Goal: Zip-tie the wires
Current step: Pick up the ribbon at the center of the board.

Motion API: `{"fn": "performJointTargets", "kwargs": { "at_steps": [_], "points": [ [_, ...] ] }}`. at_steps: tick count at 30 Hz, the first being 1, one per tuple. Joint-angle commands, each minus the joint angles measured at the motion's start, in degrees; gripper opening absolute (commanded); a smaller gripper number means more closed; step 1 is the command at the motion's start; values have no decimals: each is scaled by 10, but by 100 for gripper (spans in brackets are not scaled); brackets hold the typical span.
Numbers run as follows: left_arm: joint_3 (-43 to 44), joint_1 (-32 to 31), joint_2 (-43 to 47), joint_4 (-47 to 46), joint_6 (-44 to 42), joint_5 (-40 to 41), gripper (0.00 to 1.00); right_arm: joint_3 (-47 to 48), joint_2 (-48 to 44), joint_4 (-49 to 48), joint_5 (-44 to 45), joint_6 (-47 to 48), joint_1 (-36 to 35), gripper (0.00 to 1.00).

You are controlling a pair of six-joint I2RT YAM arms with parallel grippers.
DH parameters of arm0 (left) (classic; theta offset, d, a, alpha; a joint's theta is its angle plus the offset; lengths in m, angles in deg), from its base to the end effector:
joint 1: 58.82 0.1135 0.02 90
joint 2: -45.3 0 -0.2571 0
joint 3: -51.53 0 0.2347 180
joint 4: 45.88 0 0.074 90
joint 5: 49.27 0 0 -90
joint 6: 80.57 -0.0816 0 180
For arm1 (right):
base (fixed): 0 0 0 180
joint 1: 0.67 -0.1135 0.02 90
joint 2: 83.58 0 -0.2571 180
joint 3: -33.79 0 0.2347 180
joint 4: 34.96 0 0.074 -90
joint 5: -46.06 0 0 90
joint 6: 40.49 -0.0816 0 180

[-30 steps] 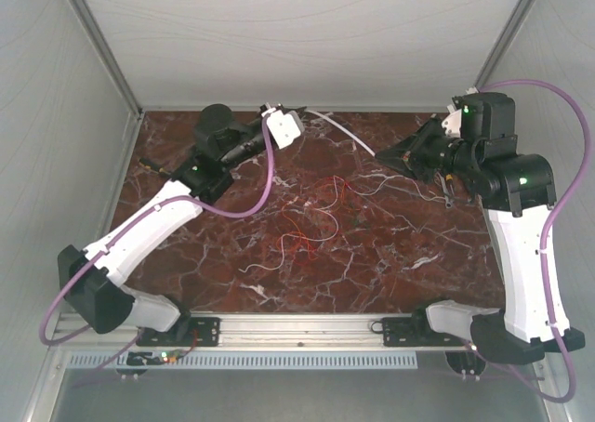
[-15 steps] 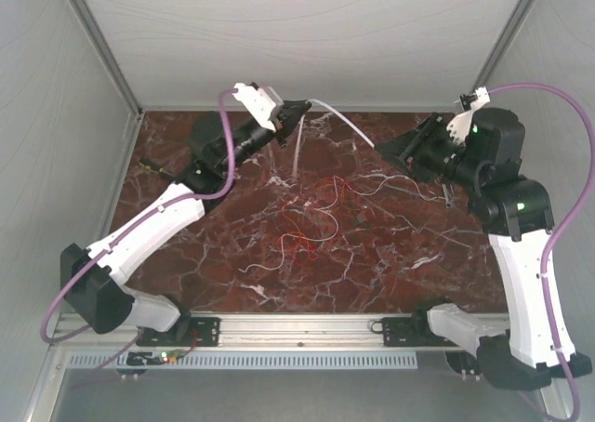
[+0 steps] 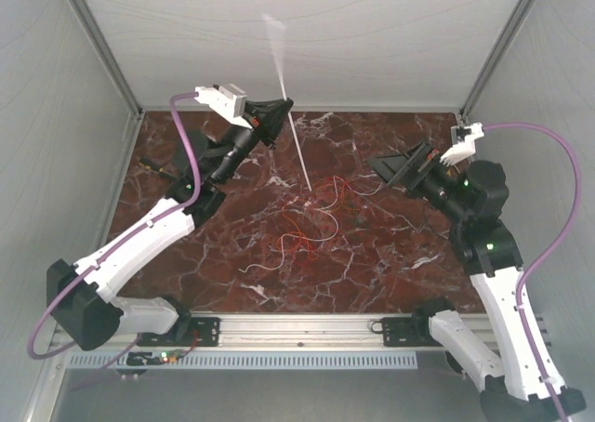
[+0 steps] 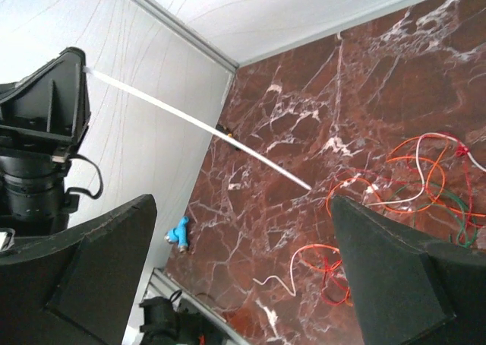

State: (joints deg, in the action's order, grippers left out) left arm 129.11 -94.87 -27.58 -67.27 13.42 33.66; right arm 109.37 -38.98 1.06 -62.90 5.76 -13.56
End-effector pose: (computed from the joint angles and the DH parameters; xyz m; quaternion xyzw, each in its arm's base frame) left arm 0.2507 -0.1949 0.4466 0.1962 0.4933 -0.3206 0.7845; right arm 0.1781 0.0679 0.4016 0.0863 0.7308 0.4229 0.5288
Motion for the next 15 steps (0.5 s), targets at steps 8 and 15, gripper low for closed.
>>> {"fn": "performJointTargets", "kwargs": {
  "at_steps": [8, 15],
  "points": [
    [-7, 4, 55, 22, 86, 9, 0, -58, -8, -208, -179, 19, 26, 94],
    [27, 5, 65, 57, 245, -41, 0, -6, 91, -251, -342, 64, -4, 84]
  ]
}}
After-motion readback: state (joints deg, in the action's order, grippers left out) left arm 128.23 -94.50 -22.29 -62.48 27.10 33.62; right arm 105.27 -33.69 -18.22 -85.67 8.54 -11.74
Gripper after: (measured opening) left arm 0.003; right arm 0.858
